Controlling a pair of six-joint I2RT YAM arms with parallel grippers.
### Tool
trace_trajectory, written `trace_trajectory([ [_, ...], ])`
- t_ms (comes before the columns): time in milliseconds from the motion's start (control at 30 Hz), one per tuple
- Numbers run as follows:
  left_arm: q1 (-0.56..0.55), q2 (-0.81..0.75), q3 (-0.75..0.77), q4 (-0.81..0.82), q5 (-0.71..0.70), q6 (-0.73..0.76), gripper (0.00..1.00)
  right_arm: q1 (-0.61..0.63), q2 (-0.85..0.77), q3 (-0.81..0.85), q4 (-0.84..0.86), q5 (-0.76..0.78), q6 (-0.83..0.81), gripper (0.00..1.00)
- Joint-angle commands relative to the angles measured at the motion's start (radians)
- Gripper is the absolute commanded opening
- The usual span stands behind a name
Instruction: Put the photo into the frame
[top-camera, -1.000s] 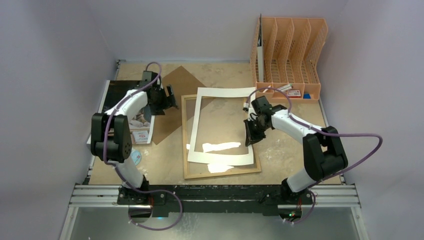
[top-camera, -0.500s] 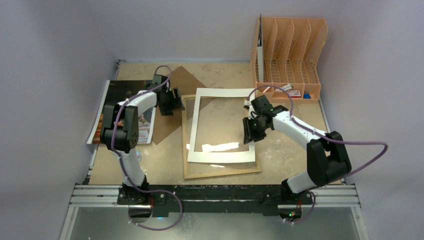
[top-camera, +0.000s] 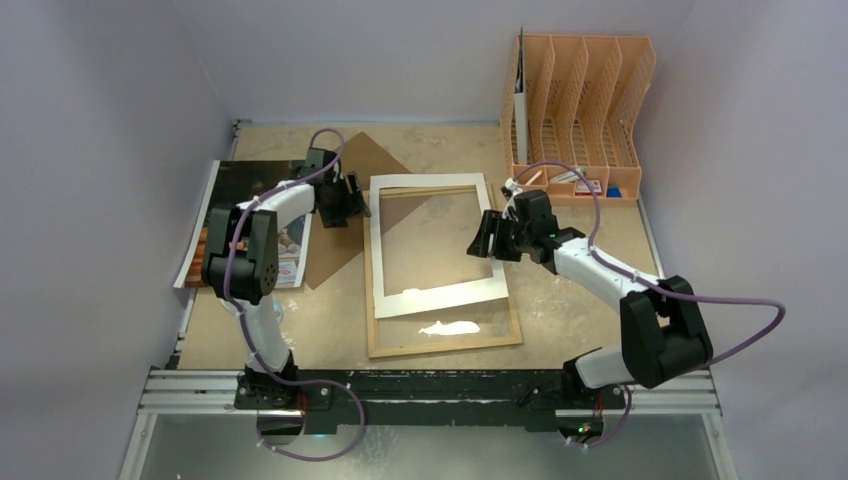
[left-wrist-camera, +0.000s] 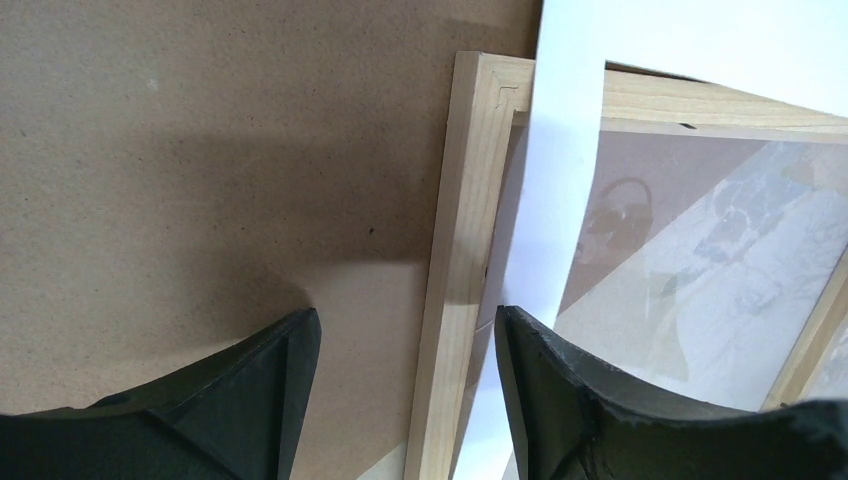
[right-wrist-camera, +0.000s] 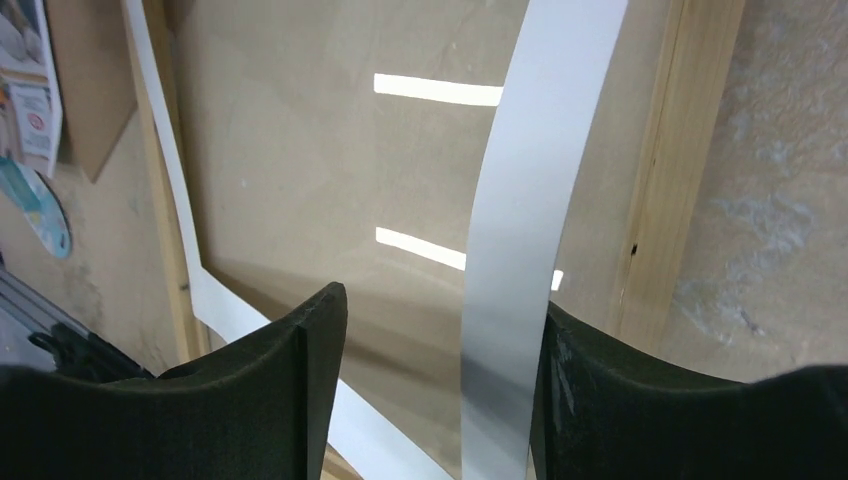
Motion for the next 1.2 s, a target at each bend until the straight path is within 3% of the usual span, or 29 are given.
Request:
trace_trajectory([
  [0, -0.007, 0.012, 0.019, 0.019, 0.005, 0.018, 0.67, -0.032, 0.026, -0.020, 0.225, -0.036, 0.081, 0.63],
  [200, -0.007, -0.010, 0.027, 0.002, 0.004, 0.045, 0.67, -0.075, -0.021, -0.097, 0.377, -0.027, 0.120, 0.64],
  [333, -0.007, -0.021, 0.025, -0.002, -0.009, 0.049, 0.67, -0.112, -0.023, -0.153, 0.466, -0.106, 0.138, 0.63],
  [633, -0.007, -0.026, 0.028, 0.001, 0.002, 0.039, 0.68, -0.156, -0.002, -0.222, 0.597, -0.292, 0.151, 0.31],
  [800, -0.007, -0.025, 0.025, 0.005, 0.024, 0.033, 0.69, -0.162, 0.023, -0.232, 0.634, -0.356, 0.144, 0.24],
  [900, -0.006, -0.027, 0.023, 0.002, 0.026, 0.030, 0.69, -0.162, 0.051, -0.225, 0.624, -0.356, 0.135, 0.21],
  [1067, -0.004, -0.072, 0.041, -0.048, -0.001, 0.034, 0.69, -0.162, 0.045, -0.212, 0.558, -0.330, 0.112, 0.01],
  [1167, -0.002, -0.104, 0.055, -0.076, -0.011, 0.044, 0.70, -0.161, 0.022, -0.200, 0.450, -0.305, 0.070, 0.00],
])
